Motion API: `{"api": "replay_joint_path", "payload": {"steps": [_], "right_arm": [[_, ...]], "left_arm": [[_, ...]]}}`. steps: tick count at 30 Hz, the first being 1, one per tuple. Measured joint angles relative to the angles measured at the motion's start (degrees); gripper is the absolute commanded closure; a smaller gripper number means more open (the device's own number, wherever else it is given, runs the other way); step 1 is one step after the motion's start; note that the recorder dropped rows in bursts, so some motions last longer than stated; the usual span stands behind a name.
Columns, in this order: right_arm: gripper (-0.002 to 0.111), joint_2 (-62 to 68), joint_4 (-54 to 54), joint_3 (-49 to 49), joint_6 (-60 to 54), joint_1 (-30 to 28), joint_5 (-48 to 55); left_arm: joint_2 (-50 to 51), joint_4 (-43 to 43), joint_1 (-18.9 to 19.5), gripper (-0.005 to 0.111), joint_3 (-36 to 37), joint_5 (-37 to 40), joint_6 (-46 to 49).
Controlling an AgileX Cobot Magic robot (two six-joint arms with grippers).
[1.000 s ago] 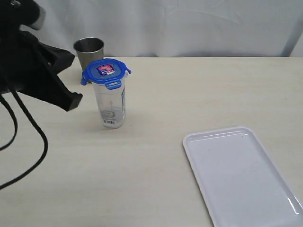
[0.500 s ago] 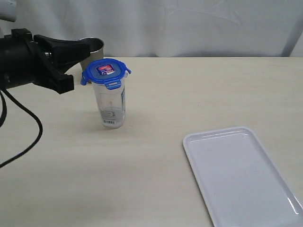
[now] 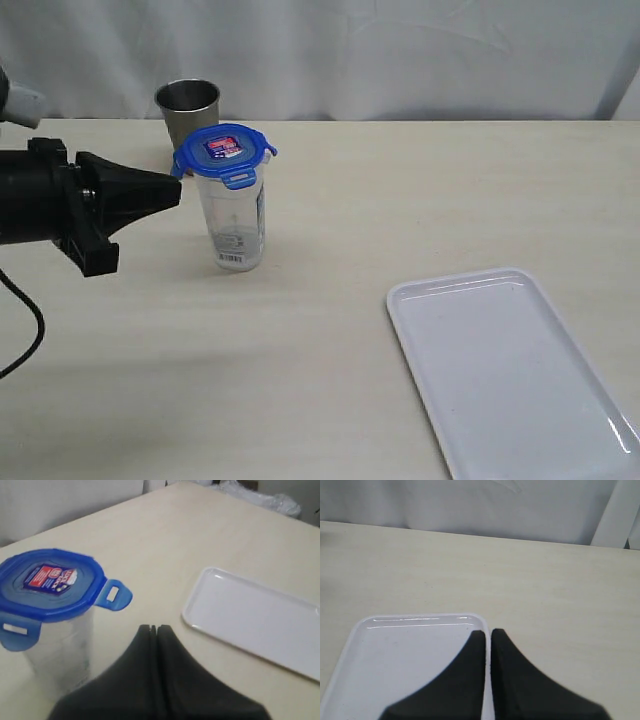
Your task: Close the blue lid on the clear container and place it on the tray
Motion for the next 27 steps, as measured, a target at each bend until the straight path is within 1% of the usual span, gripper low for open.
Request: {"api": "replay_joint_path", "payload": {"steps": [2, 5, 12, 19, 22, 27], "right_arm": [[0.104, 0.0, 0.0, 0.0, 0.0, 0.0, 0.0], [0.104, 0.0, 0.0, 0.0, 0.0, 0.0, 0.0], [0.104, 0.0, 0.0, 0.0, 0.0, 0.0, 0.0], [0.104, 0.0, 0.0, 0.0, 0.0, 0.0, 0.0], [0.104, 0.0, 0.0, 0.0, 0.0, 0.0, 0.0], [0.104, 0.0, 0.0, 0.0, 0.0, 0.0, 0.0]], "left_arm": [[0.5, -0.2, -0.7, 0.107, 0.5, 3.5, 1.1], [3.1, -1.6, -1.1, 0.107, 0.6, 5.1, 3.5], [12.0, -8.9, -1.1, 0.107, 0.7, 3.6, 14.5], [15.0, -18.1, -1.1, 0.107, 0.7, 2.4, 24.0], [16.0, -21.0, -1.1, 0.107, 0.4, 2.0, 25.9], [17.6, -23.0, -1.1, 0.107, -0.3, 1.4, 27.6]]}}
